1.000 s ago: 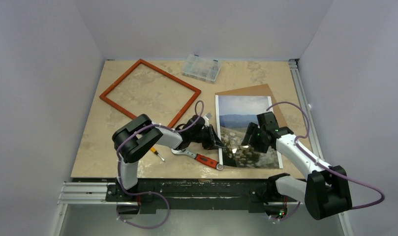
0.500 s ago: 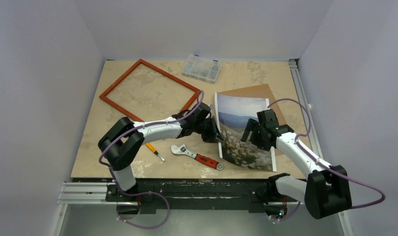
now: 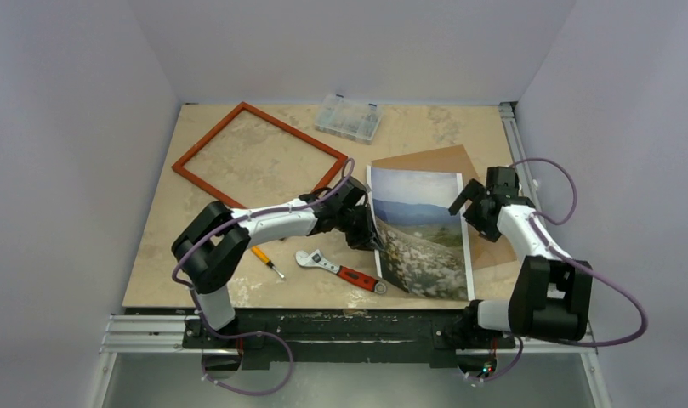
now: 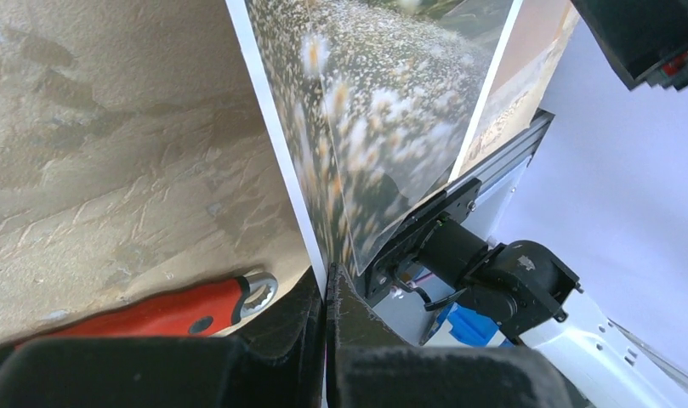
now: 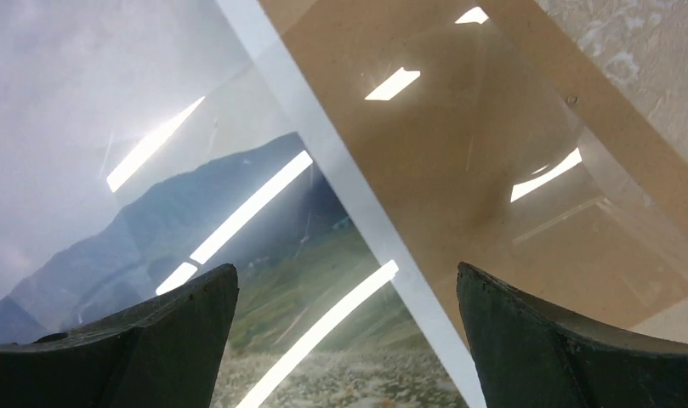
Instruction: Take the photo out of the frame
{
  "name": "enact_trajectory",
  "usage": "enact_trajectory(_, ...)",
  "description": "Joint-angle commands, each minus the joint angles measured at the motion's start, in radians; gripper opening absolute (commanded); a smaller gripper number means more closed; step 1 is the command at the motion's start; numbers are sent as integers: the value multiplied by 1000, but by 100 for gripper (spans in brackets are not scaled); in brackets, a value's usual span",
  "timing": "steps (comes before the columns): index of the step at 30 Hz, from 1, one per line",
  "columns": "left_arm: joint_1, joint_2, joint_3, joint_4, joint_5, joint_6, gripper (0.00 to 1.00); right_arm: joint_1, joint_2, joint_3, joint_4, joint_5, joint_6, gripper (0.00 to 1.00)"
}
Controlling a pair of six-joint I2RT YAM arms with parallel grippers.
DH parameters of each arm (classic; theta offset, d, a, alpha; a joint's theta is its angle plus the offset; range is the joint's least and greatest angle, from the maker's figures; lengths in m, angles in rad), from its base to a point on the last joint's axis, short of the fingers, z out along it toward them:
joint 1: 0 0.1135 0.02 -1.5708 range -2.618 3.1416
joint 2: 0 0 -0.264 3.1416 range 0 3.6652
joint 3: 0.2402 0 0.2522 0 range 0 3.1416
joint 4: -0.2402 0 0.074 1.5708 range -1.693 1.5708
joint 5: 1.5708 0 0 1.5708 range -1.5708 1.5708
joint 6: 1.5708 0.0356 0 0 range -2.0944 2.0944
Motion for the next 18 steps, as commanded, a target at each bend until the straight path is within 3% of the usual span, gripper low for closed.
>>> enact_trajectory(1, 6, 15, 53, -10, 33, 27, 0, -60, 74, 52, 70, -30, -66, 99)
enact_trajectory(9, 38, -4, 82, -86, 43, 83, 0, -103, 234, 63, 141, -53, -98, 99)
enact_trajectory(18, 138, -148, 146, -262, 95, 198, 0, -105, 271, 83, 132, -77, -108, 99)
